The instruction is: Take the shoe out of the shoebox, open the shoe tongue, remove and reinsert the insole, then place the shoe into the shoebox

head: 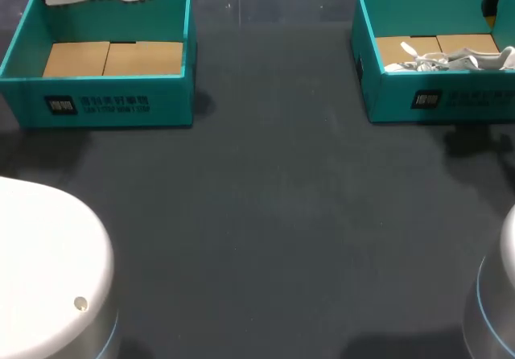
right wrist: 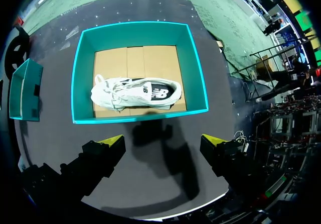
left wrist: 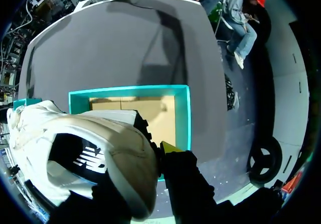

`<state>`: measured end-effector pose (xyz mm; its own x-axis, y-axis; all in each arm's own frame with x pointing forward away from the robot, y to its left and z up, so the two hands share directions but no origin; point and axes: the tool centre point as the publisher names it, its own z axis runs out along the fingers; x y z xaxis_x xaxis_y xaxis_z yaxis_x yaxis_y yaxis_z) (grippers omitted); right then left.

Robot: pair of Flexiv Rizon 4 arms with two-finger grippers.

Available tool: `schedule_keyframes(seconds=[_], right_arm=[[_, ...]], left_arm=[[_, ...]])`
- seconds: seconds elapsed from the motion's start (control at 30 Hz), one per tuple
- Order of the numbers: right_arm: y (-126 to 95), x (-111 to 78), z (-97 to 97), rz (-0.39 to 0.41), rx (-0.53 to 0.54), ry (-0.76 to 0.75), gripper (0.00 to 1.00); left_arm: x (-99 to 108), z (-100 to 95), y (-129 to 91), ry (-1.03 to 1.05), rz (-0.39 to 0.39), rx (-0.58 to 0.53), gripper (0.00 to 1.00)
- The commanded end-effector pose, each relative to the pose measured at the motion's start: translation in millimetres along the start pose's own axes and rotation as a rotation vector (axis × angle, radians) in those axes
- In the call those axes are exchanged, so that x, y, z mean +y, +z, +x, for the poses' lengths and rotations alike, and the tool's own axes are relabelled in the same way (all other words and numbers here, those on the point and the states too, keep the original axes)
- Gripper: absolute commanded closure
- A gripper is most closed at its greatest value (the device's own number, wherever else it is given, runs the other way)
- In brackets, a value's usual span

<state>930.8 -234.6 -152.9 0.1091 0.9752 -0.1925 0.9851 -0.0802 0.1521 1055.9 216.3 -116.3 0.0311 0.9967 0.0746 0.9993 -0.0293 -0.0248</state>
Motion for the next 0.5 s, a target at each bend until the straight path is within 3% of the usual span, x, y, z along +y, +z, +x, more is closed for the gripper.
schedule_keyframes(seconds=[0.03, 0.5], right_arm=[[0.1, 0.3, 0.1, 0.001, 0.001, 0.000, 0.00], [0.1, 0.3, 0.1, 0.001, 0.001, 0.000, 0.00]], left_arm=[[-91.5, -26.0, 1.1, 0.003, -0.224, 0.059, 1.00], [-182.7, -110.8, 11.5, 0.036, -0.215, 0.058, 1.00]])
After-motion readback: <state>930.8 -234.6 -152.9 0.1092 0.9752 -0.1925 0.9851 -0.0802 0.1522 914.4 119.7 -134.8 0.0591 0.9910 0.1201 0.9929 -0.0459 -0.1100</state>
